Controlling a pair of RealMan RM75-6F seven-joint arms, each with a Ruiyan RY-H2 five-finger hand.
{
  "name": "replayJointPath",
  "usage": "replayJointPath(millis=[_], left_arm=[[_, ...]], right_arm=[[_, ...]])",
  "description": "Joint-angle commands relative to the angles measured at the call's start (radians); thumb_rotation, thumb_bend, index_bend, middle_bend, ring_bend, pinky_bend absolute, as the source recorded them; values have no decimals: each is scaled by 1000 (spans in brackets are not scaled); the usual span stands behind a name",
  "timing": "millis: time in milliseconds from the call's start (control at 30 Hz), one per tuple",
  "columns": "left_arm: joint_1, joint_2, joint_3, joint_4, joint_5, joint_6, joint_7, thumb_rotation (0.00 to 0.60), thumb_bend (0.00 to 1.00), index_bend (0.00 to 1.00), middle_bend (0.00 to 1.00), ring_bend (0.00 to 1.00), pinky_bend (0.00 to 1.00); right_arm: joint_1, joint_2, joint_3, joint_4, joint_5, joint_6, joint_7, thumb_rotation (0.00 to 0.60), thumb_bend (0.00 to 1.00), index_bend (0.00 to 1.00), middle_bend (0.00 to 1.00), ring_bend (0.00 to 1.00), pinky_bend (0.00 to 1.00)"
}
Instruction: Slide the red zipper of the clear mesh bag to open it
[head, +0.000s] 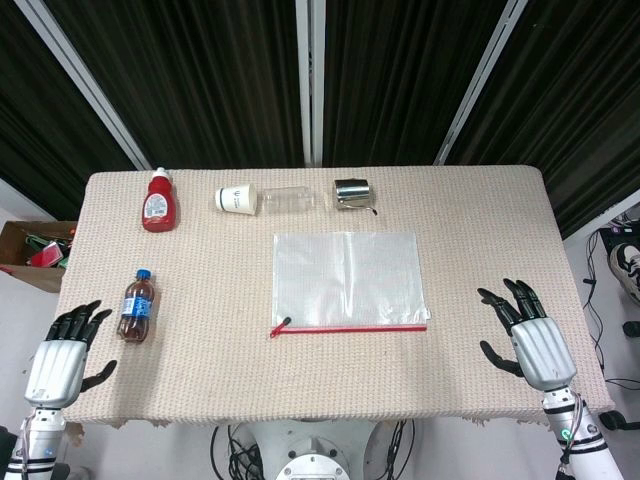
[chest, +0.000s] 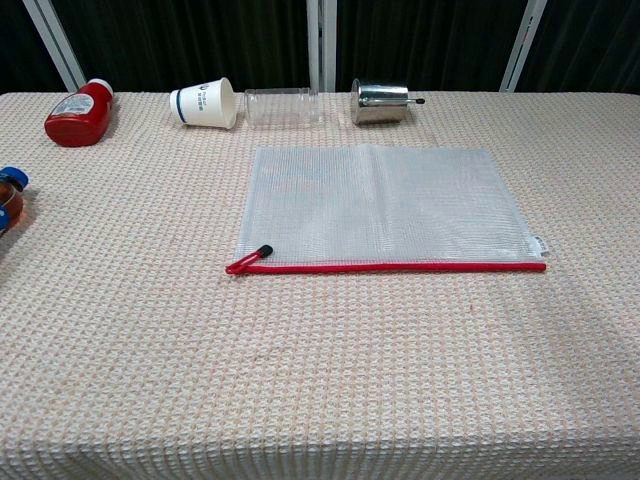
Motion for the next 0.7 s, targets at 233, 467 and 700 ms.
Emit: replayJointPath(millis=[233,467,700], left_arm=[[-8,1,1,-9,6,-7,10,600,168,178,110,112,170],[-9,1,6,-2,7,-11,5,600,167,177,109,112,171],[-5,3,6,14,-9,-17,-18,600,161,178,109,112,170]], right_arm=[[154,-37,34,-42,-93,-207,-30,600,223,133,253,0,0],[407,-247,164,43,-14,-534,-123,600,185,230,240,0,19],[585,-491,239,257,58,-697,-201,600,184,306,222,0,20]])
